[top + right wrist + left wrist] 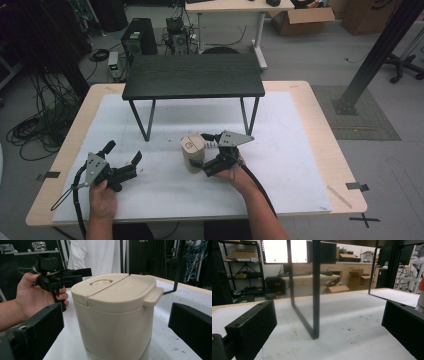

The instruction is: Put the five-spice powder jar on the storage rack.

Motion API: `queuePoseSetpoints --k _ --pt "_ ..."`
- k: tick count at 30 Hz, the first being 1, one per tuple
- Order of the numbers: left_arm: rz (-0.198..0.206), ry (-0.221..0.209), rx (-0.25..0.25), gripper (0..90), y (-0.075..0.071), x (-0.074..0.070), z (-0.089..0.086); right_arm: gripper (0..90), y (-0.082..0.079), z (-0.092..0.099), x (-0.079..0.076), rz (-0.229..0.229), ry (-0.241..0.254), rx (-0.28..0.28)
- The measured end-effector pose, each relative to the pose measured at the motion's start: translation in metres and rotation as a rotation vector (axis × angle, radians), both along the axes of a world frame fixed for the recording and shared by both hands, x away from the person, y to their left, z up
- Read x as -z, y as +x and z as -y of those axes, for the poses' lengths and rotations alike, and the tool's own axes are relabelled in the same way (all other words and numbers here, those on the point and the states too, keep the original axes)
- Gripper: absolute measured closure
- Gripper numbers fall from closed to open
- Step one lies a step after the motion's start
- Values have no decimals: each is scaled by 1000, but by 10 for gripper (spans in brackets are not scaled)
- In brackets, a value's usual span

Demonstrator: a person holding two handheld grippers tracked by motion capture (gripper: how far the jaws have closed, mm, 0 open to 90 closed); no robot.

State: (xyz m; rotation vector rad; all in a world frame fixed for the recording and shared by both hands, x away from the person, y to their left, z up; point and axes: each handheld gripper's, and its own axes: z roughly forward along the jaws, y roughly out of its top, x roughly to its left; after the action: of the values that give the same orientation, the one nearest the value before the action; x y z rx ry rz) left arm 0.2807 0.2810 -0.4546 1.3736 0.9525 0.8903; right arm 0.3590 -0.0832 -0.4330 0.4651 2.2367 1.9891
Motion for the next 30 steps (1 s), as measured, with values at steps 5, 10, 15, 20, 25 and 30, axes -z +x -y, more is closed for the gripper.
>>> queuePoseSetpoints --k 5,10,15,20,25,30 --pt "1 1 0 2 0 0 0 0 2 -8 0 1 1 -12" --pt "0 0 0 2 0 0 0 0 4 -11 0 0 0 -17" --pt "0 -1 0 2 0 0 0 0 5 -14 0 0 -5 -20" --pt "1 -1 0 2 0 0 0 0 6 -15 1 0 -10 -23" --pt "1 -1 0 2 0 0 0 12 6 -15 2 0 -14 -24" --pt "1 0 0 2 0 0 0 49 7 -16 2 0 -8 -31"
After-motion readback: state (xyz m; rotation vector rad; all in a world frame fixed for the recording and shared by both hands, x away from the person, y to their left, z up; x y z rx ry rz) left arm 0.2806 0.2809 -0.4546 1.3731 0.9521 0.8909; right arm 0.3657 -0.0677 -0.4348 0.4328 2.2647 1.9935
